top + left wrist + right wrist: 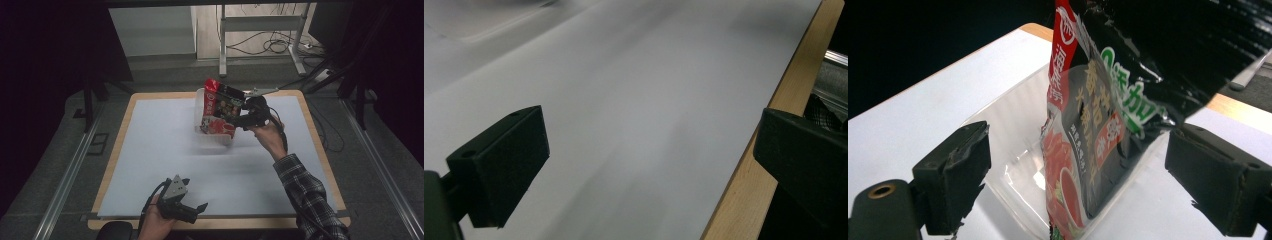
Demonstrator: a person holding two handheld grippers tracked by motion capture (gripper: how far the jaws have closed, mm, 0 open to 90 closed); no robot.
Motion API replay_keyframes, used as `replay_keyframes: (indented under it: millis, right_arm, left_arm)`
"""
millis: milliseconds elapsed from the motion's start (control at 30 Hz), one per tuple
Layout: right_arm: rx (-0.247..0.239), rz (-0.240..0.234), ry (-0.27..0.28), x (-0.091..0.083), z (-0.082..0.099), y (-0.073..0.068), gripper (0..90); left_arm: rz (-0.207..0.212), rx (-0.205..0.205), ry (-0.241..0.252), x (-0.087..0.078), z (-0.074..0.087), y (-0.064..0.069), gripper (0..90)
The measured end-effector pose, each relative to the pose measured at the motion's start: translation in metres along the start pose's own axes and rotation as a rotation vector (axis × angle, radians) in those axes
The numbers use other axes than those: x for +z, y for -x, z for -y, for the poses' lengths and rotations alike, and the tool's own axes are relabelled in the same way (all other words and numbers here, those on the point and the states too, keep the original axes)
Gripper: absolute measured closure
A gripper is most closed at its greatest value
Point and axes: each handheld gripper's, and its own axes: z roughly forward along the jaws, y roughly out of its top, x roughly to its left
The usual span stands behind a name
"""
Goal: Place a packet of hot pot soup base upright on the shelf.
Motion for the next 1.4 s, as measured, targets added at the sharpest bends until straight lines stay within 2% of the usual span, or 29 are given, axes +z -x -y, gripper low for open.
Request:
replay_keyframes:
  millis: [233, 867, 1167, 1400]
  right_arm:
    - [-0.005, 0.008, -0.010, -0.005, 0.004, -0.002, 10.5]
    - [-0.025, -0.026, -0.031, -0.018, 0.023, -0.015, 7.0]
    - [-0.068, -0.006, -0.056, -0.025, 0.031, -0.022, 6.6]
    - [-0.079, 0.000, -0.050, -0.036, 0.041, -0.025, 5.9]
  left_arm:
    - [0.000, -0.002, 0.000, 0.000, 0.000, 0.000, 1.3]
    - [0.008, 0.006, -0.001, 0.001, 0.000, 0.001, 1.2]
    - [0.006, 0.010, -0.006, 0.002, 0.000, 0.001, 1.2]
    - [0.001, 0.016, -0.008, 0.002, 0.000, 0.001, 1.1]
